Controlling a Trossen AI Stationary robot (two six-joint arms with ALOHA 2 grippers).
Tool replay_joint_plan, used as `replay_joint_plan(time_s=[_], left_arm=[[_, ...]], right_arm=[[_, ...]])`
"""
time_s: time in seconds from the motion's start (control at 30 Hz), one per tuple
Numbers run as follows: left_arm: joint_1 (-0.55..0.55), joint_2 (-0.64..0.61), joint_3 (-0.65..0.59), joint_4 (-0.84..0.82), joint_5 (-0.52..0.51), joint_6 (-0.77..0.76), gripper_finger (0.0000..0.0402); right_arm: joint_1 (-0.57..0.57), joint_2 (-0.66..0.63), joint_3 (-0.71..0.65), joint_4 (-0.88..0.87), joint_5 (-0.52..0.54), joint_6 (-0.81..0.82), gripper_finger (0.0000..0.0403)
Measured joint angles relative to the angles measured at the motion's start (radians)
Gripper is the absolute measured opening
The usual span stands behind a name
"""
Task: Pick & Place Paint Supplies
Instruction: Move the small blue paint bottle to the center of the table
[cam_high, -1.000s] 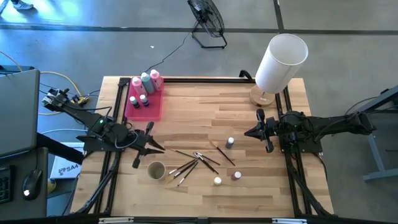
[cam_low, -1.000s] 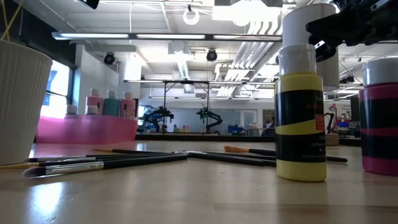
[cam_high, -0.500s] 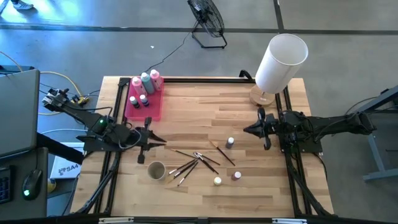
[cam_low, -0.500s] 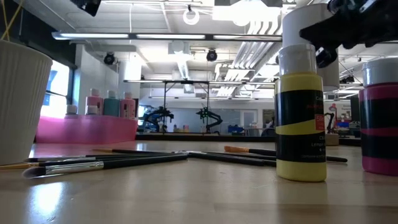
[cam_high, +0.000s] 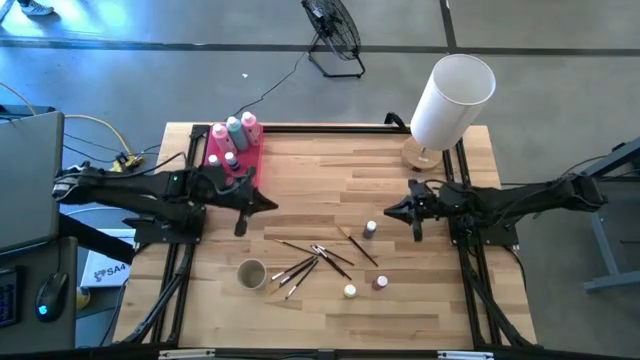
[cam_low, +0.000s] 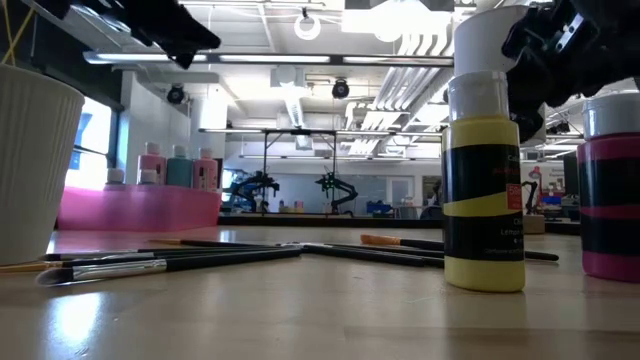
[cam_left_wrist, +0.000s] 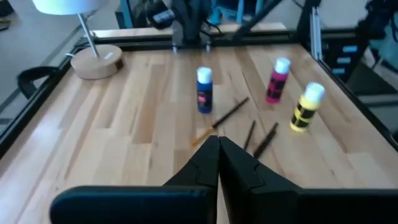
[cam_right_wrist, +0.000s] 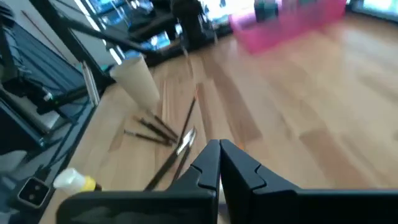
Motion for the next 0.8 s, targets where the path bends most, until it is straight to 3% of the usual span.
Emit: replay_joint_plan(time_s=[0.33, 0.63, 0.8], left_arm=[[0.107, 0.046, -0.001, 0.028, 0.046, -0.001, 0.0003], [0.104, 0.045, -0.002, 0.147, 0.141, 0.005, 0.0003], [0.104, 0.045, -0.002, 0.145, 0.142, 0.009, 0.0003]], right_arm=[[0.105, 0.138, 0.000, -0.078, -0.015, 0.152, 0.0003], [0.172, 0.284, 0.000, -0.051, 0.088, 0.262, 0.0003], [0.184, 0.375, 0.000, 0.025, 0.125, 0.267, 0.0003]])
